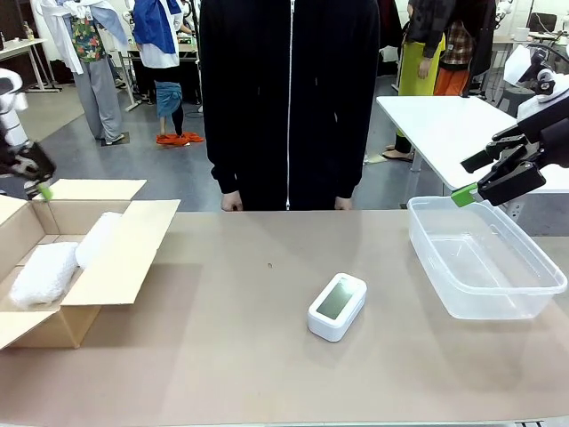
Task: Separate and place wrapped and unwrapped clocks.
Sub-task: Pick up the Digital clock indicated by the person.
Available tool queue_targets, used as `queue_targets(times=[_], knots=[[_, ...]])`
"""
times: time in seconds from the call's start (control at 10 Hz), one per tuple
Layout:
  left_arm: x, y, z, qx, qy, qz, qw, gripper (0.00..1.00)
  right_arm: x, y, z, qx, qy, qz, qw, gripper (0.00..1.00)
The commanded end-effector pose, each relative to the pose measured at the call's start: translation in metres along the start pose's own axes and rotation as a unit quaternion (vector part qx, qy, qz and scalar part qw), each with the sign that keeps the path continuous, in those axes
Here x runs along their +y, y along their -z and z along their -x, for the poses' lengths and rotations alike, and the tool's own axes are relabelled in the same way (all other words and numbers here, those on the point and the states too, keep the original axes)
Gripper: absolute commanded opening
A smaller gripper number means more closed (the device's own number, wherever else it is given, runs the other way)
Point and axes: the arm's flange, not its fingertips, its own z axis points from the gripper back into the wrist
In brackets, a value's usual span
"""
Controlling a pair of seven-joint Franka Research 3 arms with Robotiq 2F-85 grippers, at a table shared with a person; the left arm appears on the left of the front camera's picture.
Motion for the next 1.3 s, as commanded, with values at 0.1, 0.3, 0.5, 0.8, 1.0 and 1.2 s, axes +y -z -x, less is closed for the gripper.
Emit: queue_targets(times=[0.1,0.3,0.5,0.8,1.0,1.2], knots=[[-0.073,-0.021,0.026,-0.084,0.195,0.091,0.973,1.0,-0.002,0.002,0.001,-0.008,-0.001,-0.011,1.0,1.0],[-0.105,-0.025,0.053,-0.114,0.313,0.143,0.932,1.0,-0.002,0.002,0.001,-0.008,-0.001,-0.011,1.0,1.0],[-0.119,-0.015,0.07,-0.107,0.409,0.152,0.893,1.0,-0.002,0.002,0.001,-0.008,-0.001,-0.011,1.0,1.0],[-0.112,0.001,0.079,-0.106,0.521,0.213,0.82,1.0,-0.002,0.002,0.001,-0.008,-0.001,-0.011,1.0,1.0],[-0.112,-0.001,0.085,-0.11,0.527,0.204,0.818,1.0,-0.002,0.002,0.001,-0.008,-0.001,-0.011,1.0,1.0],[-0.105,-0.013,0.091,-0.121,0.543,0.224,0.8,1.0,-0.002,0.002,0.001,-0.008,-0.001,-0.011,1.0,1.0]])
